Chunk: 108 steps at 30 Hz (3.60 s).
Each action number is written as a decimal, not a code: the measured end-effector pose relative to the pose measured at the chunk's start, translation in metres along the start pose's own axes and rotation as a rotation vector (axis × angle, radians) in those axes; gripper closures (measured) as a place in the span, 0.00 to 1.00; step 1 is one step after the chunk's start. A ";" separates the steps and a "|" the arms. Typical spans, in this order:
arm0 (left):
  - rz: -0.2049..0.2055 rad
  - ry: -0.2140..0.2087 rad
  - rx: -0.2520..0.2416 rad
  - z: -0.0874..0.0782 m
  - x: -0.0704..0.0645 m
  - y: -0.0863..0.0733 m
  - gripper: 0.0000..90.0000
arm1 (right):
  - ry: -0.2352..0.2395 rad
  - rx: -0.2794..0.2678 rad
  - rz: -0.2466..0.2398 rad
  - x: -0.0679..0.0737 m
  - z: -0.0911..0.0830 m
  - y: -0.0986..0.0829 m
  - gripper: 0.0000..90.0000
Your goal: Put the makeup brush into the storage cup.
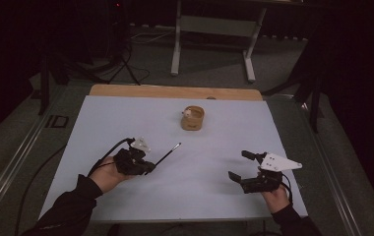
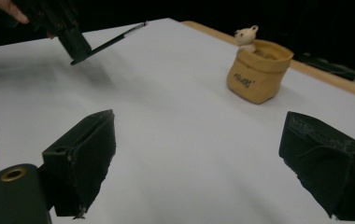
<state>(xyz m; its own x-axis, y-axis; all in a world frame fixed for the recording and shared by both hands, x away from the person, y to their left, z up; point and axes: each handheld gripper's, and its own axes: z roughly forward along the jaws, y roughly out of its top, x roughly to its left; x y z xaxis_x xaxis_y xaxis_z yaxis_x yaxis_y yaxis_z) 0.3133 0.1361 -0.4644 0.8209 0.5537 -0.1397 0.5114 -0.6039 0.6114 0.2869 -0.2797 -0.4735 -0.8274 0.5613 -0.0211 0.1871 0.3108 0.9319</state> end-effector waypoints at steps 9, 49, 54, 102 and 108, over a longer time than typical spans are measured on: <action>0.001 -0.019 -0.073 0.006 -0.005 0.012 0.95 | -0.018 -0.011 -0.004 0.001 -0.002 0.001 0.12; -0.188 0.017 -0.290 0.026 -0.005 -0.007 0.95 | -0.089 -0.063 0.043 -0.007 -0.010 -0.002 0.15; -0.230 0.008 -0.334 0.025 -0.001 -0.014 0.95 | -0.088 -0.064 0.045 -0.006 -0.011 -0.002 0.15; -0.269 -0.015 -0.384 0.026 0.002 -0.018 0.95 | -0.112 0.078 0.143 0.008 -0.012 0.060 0.12; -0.269 -0.013 -0.381 0.027 0.001 -0.018 0.95 | -0.120 0.054 0.140 0.010 -0.003 0.075 0.12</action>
<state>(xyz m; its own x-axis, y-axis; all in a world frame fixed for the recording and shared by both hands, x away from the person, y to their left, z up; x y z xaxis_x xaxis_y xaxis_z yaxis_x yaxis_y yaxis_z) 0.3117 0.1322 -0.4963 0.6759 0.6533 -0.3411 0.5792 -0.1848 0.7940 0.2910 -0.2533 -0.4031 -0.7226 0.6885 0.0616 0.3269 0.2618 0.9081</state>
